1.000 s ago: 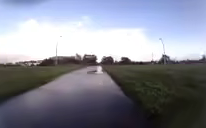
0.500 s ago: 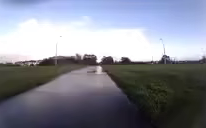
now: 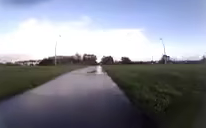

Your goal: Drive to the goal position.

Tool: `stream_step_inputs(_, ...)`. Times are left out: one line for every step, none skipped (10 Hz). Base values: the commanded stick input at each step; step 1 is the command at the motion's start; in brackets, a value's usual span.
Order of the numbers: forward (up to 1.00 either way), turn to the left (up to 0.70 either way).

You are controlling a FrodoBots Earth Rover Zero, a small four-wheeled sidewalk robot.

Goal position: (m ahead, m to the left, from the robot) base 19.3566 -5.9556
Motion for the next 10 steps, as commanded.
stream_step_inputs(0.45,0.00)
stream_step_inputs(0.45,0.00)
stream_step_inputs(0.45,0.00)
stream_step_inputs(0.45,0.00)
stream_step_inputs(0.45,0.00)
stream_step_inputs(0.45,0.00)
stream_step_inputs(0.45,0.00)
stream_step_inputs(0.45,0.00)
stream_step_inputs(0.45,0.00)
stream_step_inputs(0.45,0.00)
